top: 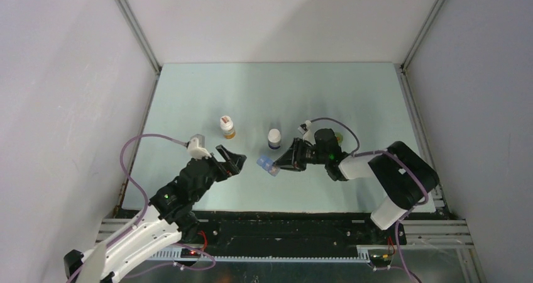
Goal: Sort the pills into containers
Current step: Place the pill container at the center of the board.
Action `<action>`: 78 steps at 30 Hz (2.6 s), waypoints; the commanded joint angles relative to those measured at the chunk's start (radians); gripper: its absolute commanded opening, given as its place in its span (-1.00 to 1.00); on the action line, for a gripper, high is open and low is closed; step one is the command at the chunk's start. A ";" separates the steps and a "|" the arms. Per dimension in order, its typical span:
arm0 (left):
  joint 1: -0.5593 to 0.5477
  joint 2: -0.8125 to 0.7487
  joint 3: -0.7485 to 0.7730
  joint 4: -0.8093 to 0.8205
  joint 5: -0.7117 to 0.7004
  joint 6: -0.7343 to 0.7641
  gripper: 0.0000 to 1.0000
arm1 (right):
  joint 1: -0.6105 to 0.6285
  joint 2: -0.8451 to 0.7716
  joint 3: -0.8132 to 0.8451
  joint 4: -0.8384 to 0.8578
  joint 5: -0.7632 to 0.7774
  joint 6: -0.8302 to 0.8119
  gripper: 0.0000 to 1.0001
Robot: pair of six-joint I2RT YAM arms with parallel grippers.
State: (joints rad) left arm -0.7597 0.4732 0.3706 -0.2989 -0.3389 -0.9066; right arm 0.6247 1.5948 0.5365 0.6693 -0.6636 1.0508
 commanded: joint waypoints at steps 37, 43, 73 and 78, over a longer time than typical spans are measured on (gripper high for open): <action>0.006 -0.016 0.042 0.008 -0.020 0.044 0.99 | 0.050 0.218 0.022 0.093 0.160 -0.160 0.07; 0.006 -0.016 0.042 0.007 -0.022 0.044 0.99 | 0.049 0.163 0.022 0.021 0.196 -0.166 0.08; 0.006 -0.035 0.036 -0.007 -0.024 0.052 0.99 | 0.073 0.056 0.002 -0.043 0.246 -0.207 -0.32; 0.006 -0.038 0.039 -0.012 -0.027 0.056 0.99 | 0.071 0.013 0.002 -0.064 0.247 -0.208 -0.21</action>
State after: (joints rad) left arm -0.7597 0.4438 0.3706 -0.3126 -0.3382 -0.8803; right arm 0.6926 1.6569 0.5381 0.6086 -0.4370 0.8619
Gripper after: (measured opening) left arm 0.994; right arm 0.382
